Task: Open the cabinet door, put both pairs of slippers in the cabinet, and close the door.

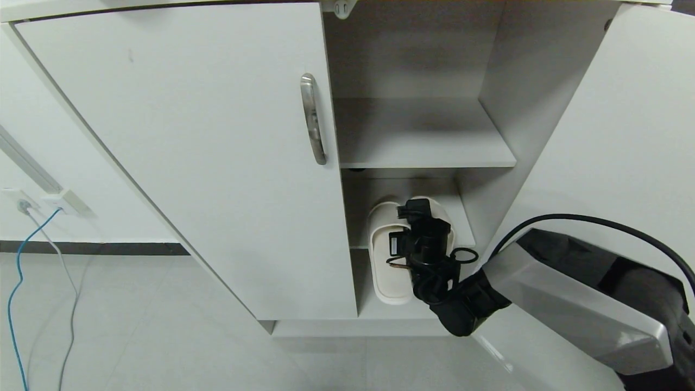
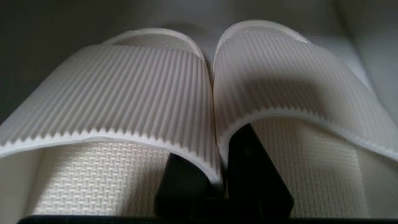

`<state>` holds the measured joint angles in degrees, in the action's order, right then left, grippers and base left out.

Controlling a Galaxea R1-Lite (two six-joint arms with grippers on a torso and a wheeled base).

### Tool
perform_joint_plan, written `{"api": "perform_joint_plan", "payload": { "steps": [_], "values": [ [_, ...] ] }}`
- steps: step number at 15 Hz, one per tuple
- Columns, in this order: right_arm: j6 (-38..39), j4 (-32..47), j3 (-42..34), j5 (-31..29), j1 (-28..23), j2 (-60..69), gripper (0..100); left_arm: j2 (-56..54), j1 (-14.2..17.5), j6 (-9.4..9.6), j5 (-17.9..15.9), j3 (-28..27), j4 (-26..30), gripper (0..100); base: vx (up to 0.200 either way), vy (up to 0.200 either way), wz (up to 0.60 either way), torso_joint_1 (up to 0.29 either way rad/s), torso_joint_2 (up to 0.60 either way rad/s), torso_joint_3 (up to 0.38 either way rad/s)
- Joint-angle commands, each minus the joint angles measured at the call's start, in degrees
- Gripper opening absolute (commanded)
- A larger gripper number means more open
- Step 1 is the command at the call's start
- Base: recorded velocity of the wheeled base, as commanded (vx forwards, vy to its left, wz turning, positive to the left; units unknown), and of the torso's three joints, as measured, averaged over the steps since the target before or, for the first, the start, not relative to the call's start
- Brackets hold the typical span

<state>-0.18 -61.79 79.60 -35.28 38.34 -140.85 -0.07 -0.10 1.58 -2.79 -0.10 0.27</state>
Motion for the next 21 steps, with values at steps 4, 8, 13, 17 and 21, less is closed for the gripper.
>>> {"api": "perform_joint_plan", "payload": {
  "steps": [4, 8, 13, 17, 21],
  "values": [
    [0.3, 7.1, 11.7, 1.2, -3.5, -3.0, 0, 0.1, 0.0, 0.00, 0.0, 0.0, 0.0, 0, 0.000, 0.000, 0.00, 0.000, 0.00, 0.000],
    [-0.2, 15.8, 23.9, 1.5, -4.9, -6.7, 0, 0.1, 0.0, 0.00, 0.0, 0.0, 0.0, 0, 0.000, 0.000, 0.00, 0.000, 0.00, 0.000],
    [-0.3, 19.9, 32.5, 1.7, -6.5, -11.1, 0, 0.1, 0.0, 0.00, 0.0, 0.0, 0.0, 0, 0.000, 0.000, 0.00, 0.000, 0.00, 0.000],
    [-0.8, 22.3, 35.0, 4.0, -7.4, -11.5, 0, 0.1, 0.0, 0.00, 0.1, 0.0, 0.0, 0, 0.000, 0.000, 0.00, 0.000, 0.00, 0.000],
    [-0.8, 23.1, 35.0, 4.9, -7.5, -11.4, 0, 0.1, 0.0, 0.00, 0.1, 0.0, 0.0, 0, 0.000, 0.000, 0.00, 0.000, 0.00, 0.000]
  ]
}}
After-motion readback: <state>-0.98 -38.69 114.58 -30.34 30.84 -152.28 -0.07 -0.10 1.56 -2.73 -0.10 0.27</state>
